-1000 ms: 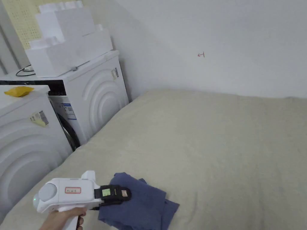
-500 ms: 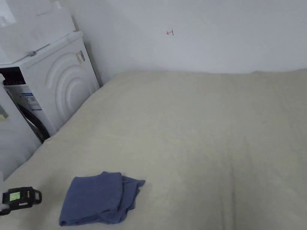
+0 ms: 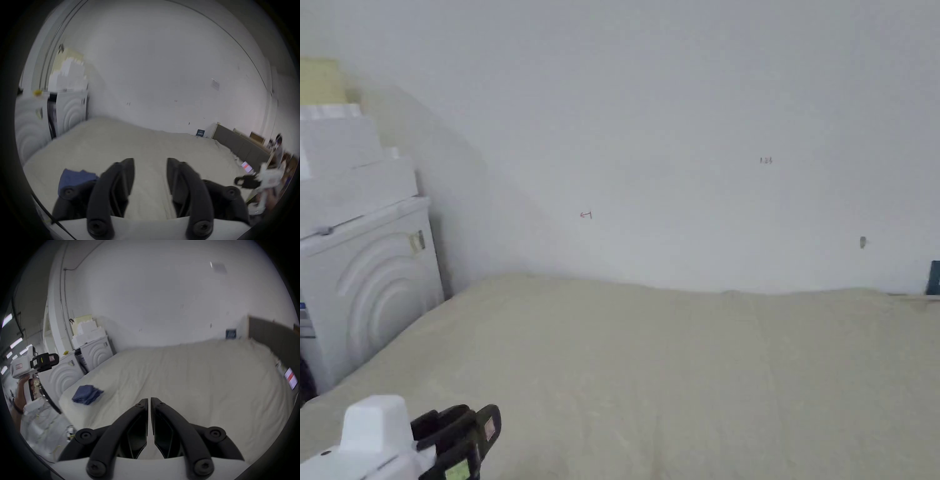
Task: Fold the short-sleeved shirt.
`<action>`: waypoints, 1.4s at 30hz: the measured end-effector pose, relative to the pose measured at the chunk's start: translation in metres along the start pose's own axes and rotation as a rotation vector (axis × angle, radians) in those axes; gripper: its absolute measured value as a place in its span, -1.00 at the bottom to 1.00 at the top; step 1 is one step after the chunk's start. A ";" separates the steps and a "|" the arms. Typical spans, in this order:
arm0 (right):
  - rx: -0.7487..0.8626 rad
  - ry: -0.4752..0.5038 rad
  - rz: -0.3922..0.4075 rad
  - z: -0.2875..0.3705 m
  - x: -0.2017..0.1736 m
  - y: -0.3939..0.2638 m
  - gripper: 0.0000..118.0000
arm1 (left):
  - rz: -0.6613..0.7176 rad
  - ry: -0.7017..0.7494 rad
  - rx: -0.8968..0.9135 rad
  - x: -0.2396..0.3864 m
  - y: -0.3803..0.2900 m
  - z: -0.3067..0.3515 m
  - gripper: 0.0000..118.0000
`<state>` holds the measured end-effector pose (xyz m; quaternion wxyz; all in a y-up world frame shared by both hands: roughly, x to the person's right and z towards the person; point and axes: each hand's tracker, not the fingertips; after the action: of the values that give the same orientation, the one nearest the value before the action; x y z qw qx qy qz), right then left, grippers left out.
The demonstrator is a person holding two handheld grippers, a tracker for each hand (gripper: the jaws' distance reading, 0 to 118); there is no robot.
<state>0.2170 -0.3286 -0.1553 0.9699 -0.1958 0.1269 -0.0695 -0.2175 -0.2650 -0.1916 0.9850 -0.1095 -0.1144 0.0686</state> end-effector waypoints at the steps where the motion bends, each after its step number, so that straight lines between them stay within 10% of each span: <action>1: 0.032 -0.029 0.023 0.010 0.000 0.004 -0.95 | -0.035 -0.006 -0.011 0.016 -0.005 -0.002 -0.62; 7: 0.135 -0.121 0.045 0.041 0.001 0.006 -0.97 | -0.038 -0.044 0.026 0.071 -0.028 0.007 -1.00; 15: 0.154 -0.196 0.039 0.039 0.001 -0.003 -0.98 | -0.233 0.052 -0.028 0.108 -0.052 0.012 -1.00; 42: 0.119 -0.184 0.084 0.026 -0.013 0.008 -0.97 | -0.205 0.078 -0.075 0.100 -0.045 -0.009 -1.00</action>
<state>0.2128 -0.3100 -0.1323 0.9894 -0.1378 0.0410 -0.0182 -0.1145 -0.2939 -0.1688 0.9858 -0.1365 -0.0889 -0.0411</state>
